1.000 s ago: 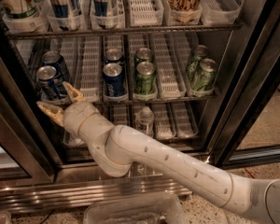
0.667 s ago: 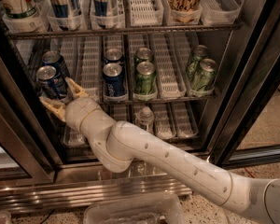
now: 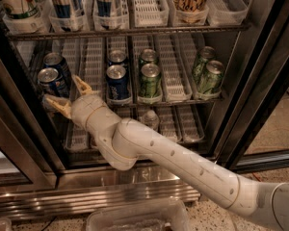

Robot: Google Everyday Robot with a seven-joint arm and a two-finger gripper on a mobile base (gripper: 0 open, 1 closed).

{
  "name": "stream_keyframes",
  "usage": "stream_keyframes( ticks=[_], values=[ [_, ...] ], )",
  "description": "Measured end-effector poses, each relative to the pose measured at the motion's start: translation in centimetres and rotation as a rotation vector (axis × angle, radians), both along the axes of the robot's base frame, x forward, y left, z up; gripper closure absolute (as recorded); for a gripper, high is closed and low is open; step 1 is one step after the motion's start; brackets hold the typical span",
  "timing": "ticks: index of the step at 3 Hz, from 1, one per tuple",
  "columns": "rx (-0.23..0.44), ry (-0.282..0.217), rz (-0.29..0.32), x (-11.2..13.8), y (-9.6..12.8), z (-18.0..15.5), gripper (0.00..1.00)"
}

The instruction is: Pick pepsi can from middle shelf of fridge

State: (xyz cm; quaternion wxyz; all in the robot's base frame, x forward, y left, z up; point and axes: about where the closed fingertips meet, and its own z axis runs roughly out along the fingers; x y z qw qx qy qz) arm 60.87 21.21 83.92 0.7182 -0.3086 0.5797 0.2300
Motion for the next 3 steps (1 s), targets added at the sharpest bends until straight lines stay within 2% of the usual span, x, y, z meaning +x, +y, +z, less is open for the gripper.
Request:
stream_keyframes(
  ticks=[3],
  values=[
    [0.008, 0.028, 0.057, 2.1, 2.6, -1.2, 0.39]
  ],
)
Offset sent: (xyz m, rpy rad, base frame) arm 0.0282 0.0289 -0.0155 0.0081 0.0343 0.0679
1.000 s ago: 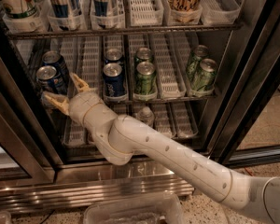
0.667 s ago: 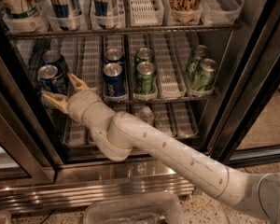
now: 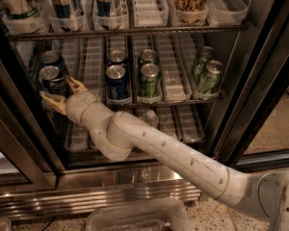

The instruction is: Pick pepsi can from middle shelf of fridge

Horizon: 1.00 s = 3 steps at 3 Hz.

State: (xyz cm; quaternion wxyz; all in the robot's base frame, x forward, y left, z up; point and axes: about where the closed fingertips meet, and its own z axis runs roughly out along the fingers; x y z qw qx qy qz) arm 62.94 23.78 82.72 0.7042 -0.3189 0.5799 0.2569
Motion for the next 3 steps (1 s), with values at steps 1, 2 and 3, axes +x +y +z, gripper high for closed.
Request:
stream_keyframes(
  ticks=[1, 2, 3],
  values=[
    [0.0, 0.0, 0.009, -0.06, 0.44, 0.04, 0.39],
    [0.0, 0.0, 0.009, -0.07, 0.45, 0.04, 0.59],
    [0.0, 0.0, 0.009, -0.07, 0.45, 0.04, 0.81]
  ],
)
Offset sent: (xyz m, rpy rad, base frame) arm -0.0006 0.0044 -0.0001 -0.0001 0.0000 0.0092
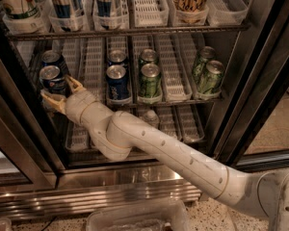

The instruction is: Pick pepsi can from middle shelf of fridge

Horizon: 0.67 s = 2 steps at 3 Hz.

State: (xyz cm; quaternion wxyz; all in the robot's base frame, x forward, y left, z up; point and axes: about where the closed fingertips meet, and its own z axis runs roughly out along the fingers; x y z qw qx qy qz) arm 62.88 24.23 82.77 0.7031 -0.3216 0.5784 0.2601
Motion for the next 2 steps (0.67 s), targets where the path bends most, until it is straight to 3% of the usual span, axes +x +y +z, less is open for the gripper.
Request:
stream_keyframes(
  ticks=[1, 2],
  values=[
    [0.0, 0.0, 0.0, 0.0, 0.0, 0.0, 1.0],
    [0.0, 0.0, 0.0, -0.02, 0.02, 0.02, 1.0]
  ],
)
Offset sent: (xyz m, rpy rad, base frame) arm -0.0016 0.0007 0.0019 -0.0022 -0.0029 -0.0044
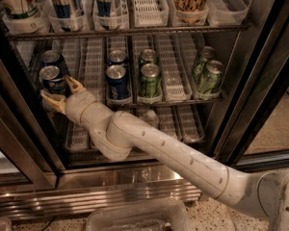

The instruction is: Pick pepsi can from middle shelf of fridge

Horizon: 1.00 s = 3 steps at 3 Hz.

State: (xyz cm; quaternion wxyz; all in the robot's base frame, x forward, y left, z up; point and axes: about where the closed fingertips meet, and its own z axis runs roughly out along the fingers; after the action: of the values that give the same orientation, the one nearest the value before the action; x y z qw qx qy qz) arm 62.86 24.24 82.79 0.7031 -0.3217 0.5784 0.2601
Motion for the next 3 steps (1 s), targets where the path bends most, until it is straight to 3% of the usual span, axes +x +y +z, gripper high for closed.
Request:
stream_keyframes(
  ticks=[3],
  values=[
    [0.026, -0.026, 0.043, -3.6, -0.2, 5.8, 1.0]
  ],
)
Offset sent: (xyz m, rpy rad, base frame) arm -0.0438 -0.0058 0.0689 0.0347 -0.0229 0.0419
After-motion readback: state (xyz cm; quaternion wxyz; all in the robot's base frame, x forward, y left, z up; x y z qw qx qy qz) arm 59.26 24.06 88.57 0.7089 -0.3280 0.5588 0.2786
